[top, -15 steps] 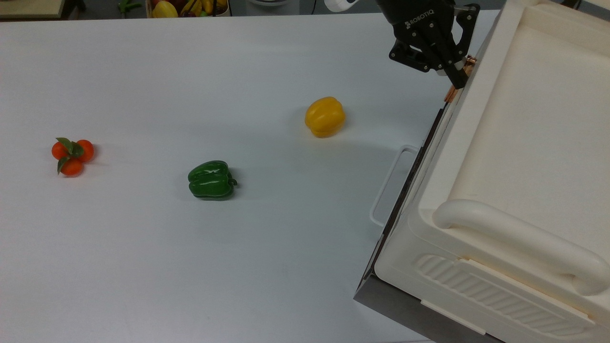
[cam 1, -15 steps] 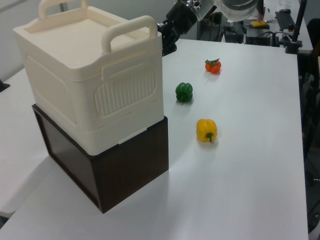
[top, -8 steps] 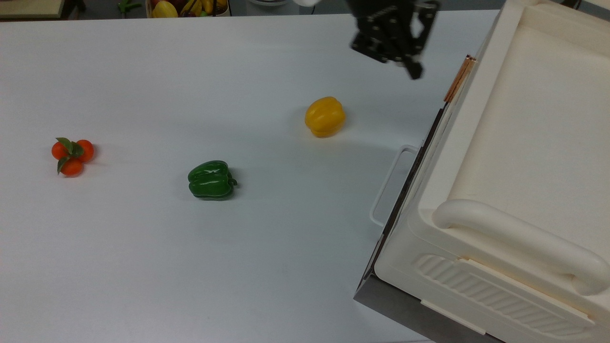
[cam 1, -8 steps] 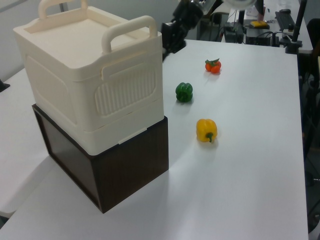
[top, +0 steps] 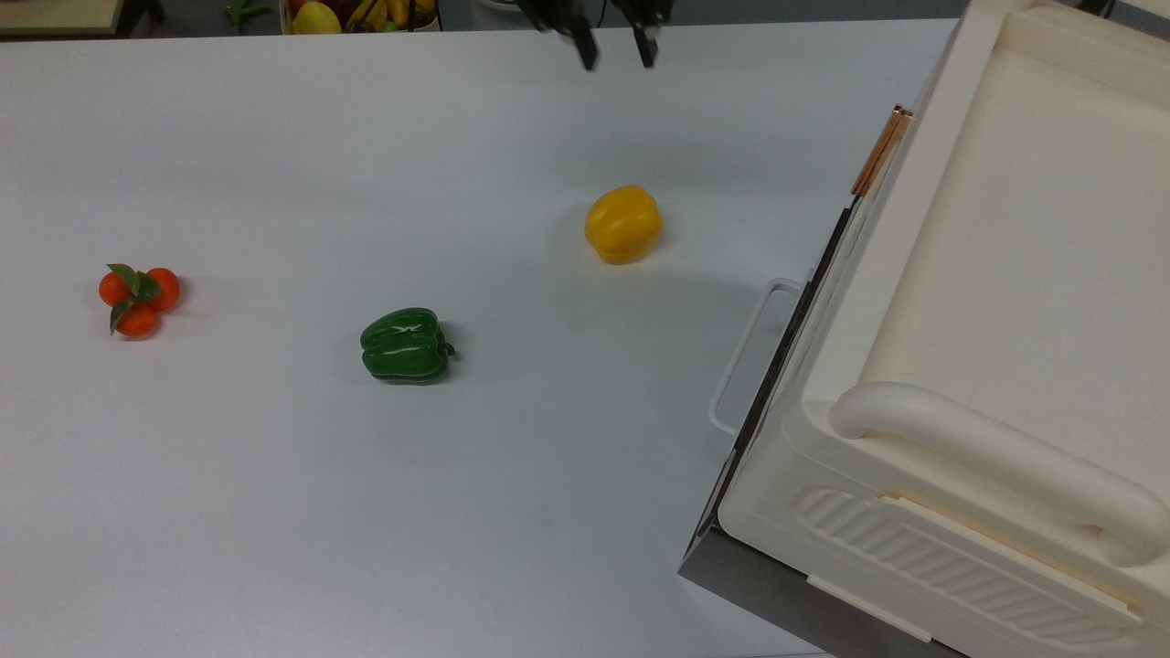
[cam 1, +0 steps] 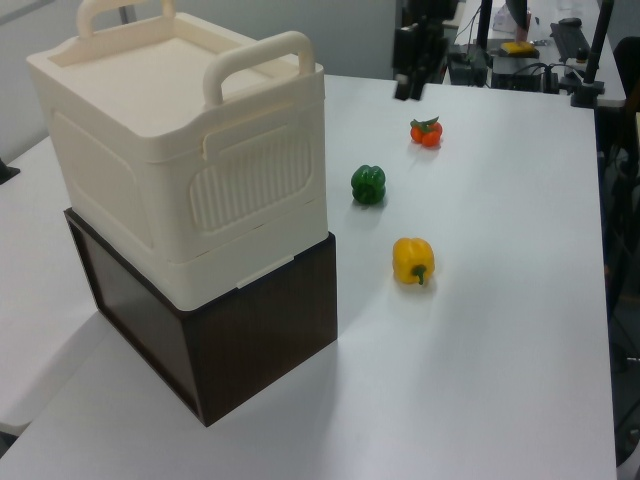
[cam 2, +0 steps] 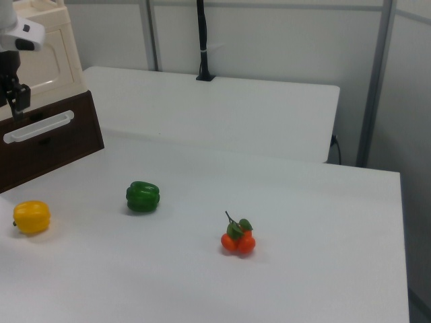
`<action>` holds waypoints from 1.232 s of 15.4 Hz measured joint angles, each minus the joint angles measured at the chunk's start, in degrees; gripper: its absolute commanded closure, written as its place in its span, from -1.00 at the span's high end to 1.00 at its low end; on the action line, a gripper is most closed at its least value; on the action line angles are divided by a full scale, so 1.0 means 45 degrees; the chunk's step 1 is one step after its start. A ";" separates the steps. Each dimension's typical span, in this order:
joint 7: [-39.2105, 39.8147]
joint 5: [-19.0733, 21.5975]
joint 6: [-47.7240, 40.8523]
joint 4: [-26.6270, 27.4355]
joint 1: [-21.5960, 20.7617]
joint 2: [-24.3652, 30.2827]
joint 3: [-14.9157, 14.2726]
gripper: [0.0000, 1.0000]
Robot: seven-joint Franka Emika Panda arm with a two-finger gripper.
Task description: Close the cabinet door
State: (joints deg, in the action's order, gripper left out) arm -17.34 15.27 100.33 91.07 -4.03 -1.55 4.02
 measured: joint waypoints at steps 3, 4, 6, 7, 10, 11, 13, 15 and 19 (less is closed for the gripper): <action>-0.0050 -0.1670 -0.1747 0.0014 -0.0152 0.0430 -0.0024 1.00; -0.0118 -0.2150 -0.2173 0.0020 -0.0242 0.0512 -0.0038 1.00; -0.0182 -0.2643 -0.2626 0.0025 -0.0359 0.0660 -0.0316 1.00; -0.0143 -0.2716 -0.2661 0.0028 -0.0377 0.0751 -0.0589 1.00; 0.1241 -0.2724 -0.2654 0.0028 -0.0538 0.0988 -0.1659 1.00; 0.1901 -0.2724 -0.2598 0.0028 -0.0558 0.1029 -0.1909 1.00; 0.3093 -0.2724 -0.2208 0.0032 -0.0585 0.1051 -0.2156 1.00; 0.3735 -0.2724 -0.1676 0.0081 -0.0651 0.1050 -0.2242 1.00; 0.4021 -0.2724 -0.1272 0.0191 -0.0701 0.1038 -0.2243 1.00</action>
State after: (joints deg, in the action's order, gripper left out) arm 0.75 3.02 94.60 91.93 -7.18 3.12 -6.07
